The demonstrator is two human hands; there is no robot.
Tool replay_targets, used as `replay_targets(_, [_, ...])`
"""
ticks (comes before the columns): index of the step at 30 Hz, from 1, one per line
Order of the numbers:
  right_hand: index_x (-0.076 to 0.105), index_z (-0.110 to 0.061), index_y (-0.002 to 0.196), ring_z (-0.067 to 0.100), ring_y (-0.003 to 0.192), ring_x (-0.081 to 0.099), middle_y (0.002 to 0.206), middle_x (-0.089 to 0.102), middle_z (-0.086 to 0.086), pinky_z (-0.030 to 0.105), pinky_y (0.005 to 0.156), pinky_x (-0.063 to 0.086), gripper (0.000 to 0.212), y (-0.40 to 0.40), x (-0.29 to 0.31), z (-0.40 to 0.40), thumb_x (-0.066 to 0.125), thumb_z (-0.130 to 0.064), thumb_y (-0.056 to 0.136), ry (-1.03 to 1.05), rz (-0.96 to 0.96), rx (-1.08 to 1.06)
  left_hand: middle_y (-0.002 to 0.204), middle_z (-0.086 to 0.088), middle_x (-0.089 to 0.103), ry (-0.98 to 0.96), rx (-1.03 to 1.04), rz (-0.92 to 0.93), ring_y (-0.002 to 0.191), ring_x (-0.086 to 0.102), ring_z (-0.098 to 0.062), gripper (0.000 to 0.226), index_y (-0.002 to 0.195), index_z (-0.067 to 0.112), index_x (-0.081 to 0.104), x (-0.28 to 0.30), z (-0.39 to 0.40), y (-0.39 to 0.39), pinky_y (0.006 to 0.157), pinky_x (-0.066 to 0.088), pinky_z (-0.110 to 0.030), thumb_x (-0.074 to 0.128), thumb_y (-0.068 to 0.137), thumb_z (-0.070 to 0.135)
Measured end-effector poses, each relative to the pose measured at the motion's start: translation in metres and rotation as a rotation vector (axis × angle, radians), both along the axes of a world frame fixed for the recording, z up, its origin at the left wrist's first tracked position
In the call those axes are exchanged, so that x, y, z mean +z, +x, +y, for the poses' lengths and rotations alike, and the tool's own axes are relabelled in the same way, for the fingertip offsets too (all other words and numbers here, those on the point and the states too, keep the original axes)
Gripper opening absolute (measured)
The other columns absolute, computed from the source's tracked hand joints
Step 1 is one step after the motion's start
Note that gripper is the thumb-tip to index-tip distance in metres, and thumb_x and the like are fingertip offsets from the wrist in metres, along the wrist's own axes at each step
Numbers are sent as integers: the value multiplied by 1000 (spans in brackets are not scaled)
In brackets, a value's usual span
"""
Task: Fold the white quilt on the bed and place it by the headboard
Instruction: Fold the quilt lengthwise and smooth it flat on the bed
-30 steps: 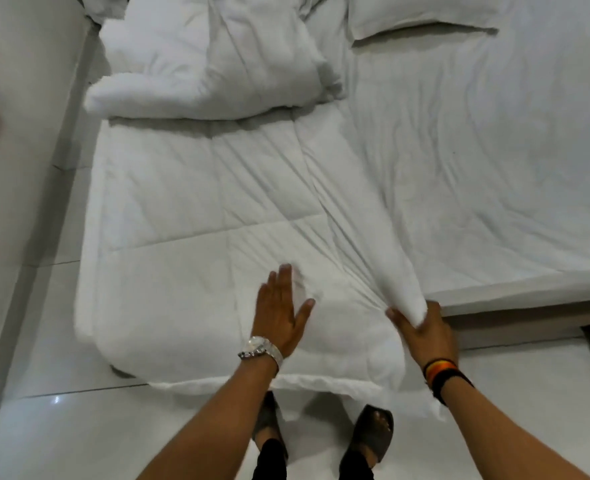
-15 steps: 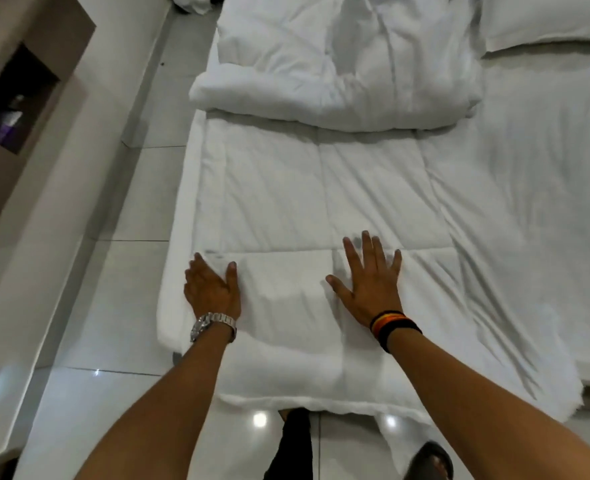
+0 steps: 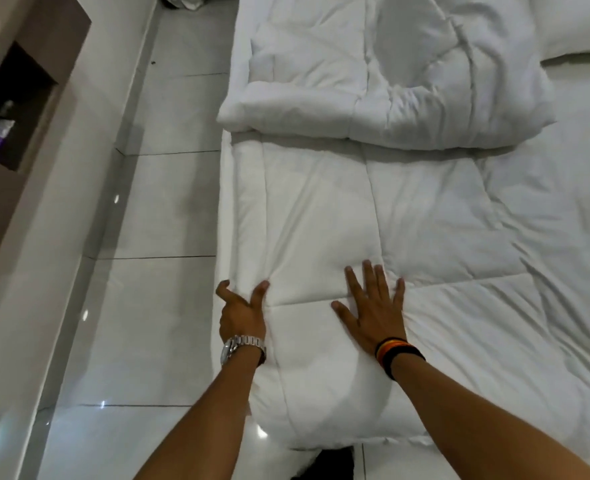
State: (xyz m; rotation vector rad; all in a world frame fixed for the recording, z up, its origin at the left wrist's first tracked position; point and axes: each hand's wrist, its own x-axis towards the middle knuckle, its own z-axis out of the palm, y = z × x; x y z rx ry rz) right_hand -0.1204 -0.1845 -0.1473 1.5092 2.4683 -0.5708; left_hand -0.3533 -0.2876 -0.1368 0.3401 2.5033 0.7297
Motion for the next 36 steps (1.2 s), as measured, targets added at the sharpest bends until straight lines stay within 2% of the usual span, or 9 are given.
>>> replay_targets(5, [-10,-38,166,27,161,-19,175,-19,6,66,123,-12,83,-31,19,2,22,-76,99,15,92,-101,131,-14,66,99,-32,-128,117,65,-37,100,164,29,2,17,26,-22,84,43,-35,46,89,80])
replay_targets(7, [-8,-38,166,26,161,-20,175,-19,4,65,124,-12,82,-45,29,9,24,-75,100,38,140,-147,127,-9,66,167,38,-210,126,61,-37,97,165,30,-1,26,52,-34,91,43,-37,43,93,77])
replay_targets(9, [-9,-38,166,26,161,-21,175,-20,4,66,124,-11,82,-64,34,23,24,-75,100,46,161,-195,145,-14,58,206,69,-252,132,56,-38,96,165,30,-3,32,86,-51,103,43,-44,41,94,77])
replay_targets(15, [-6,-38,167,28,162,-17,175,-17,7,67,124,-10,83,-142,18,95,19,-76,98,100,158,-307,153,-18,51,248,44,-345,134,55,-40,104,165,29,-1,22,196,-111,109,42,-48,45,89,82])
replay_targets(20, [2,-37,168,32,163,-9,176,-8,10,70,123,-8,76,-222,-18,129,21,-72,103,154,81,-431,128,-16,67,223,37,-329,108,67,-37,82,135,22,40,-19,226,-148,80,41,-30,59,82,82])
replay_targets(25, [4,-37,168,30,163,-6,176,-6,9,68,124,-1,78,-249,-13,115,5,-73,99,61,-10,-475,109,-1,63,123,-72,-367,70,56,-9,81,140,25,36,-23,214,-171,58,38,-22,48,83,82])
replay_targets(30, [9,-35,168,28,163,-9,176,-10,7,66,126,-3,80,-263,50,164,15,-75,98,148,219,-583,136,-21,63,243,-41,-249,116,64,-42,85,153,22,28,25,273,-230,88,44,-38,23,93,82])
replay_targets(33, [13,-33,168,29,163,-3,177,-1,9,65,126,-3,77,-281,95,229,27,-70,102,358,363,-586,143,-24,59,330,-89,-118,123,59,-46,96,158,21,22,69,353,-277,98,46,-45,16,88,87])
replay_targets(36, [12,-35,168,30,163,0,177,2,10,65,126,-2,75,-300,123,302,27,-70,103,436,355,-629,142,-26,58,359,-200,-113,119,62,-45,96,161,26,17,102,461,-297,89,48,-45,25,89,88])
